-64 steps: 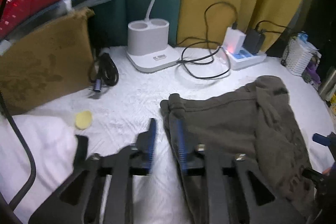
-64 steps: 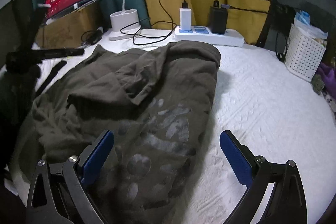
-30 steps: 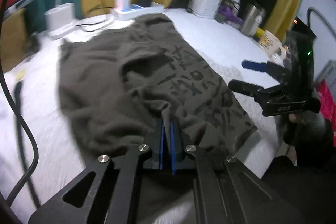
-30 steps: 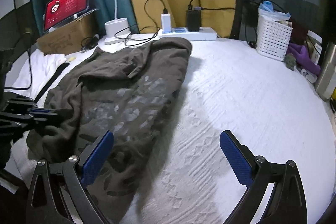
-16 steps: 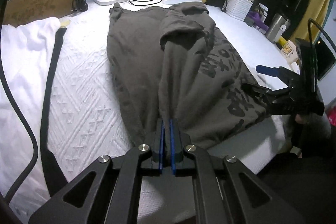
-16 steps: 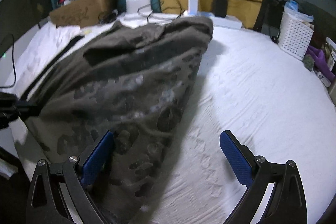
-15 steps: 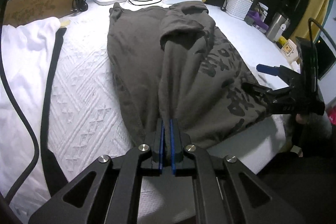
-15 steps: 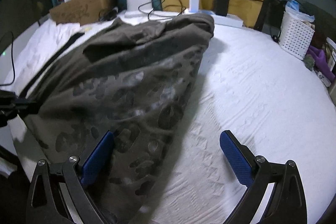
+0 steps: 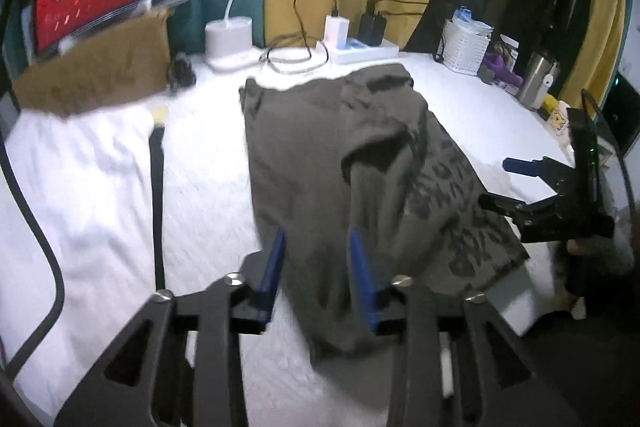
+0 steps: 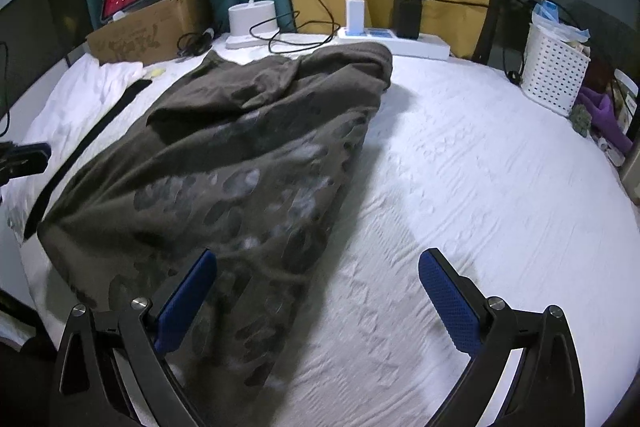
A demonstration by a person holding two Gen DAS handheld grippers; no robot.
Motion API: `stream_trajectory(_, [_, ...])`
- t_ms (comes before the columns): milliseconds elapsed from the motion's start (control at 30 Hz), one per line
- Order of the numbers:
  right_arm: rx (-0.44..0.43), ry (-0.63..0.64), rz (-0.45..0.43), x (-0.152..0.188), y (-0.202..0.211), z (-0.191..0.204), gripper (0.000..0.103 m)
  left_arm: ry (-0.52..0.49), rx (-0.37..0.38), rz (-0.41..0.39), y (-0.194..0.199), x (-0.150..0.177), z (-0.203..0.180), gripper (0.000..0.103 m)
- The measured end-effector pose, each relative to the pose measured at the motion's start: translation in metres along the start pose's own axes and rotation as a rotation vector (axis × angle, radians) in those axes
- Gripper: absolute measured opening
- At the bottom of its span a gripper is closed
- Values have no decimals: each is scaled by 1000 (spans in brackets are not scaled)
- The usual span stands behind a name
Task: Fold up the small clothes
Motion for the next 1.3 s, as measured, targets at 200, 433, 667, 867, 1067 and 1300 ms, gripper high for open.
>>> stream_trajectory(200, [-9, -17, -27, -18, 4, -15, 101, -124, -21, 0, -26, -43, -30, 35])
stream_trajectory(433, [-9, -53, -43, -35, 1, -40, 101, -282, -80, 43, -68, -82, -62, 35])
stream_trajectory(667, [-9, -88, -37, -47, -9, -63, 101, -438, -187, 131, -111, -95, -80, 35])
stream_trajectory(867, [-13, -88, -22, -55, -18, -68, 101, -441, -141, 95, -108, -103, -75, 26])
stream_trajectory(1067, [-12, -68, -6, -65, -27, -61, 101, -216, -79, 34, -94, -121, -24, 4])
stream_trajectory(1300, [-6, -49, -1, -76, -32, -50, 101, -27, -12, 38, -99, -119, 28, 4])
Point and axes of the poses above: each gripper's, at about its wrist camera, not at the fingertips, and y roughly against the way its jaws point, z to its left, x to its underside, the point moved 3 cm from there along -y, roughly the way its jaws point, and after that the axes turned 15 degrees about z, right-handed, at the moved point
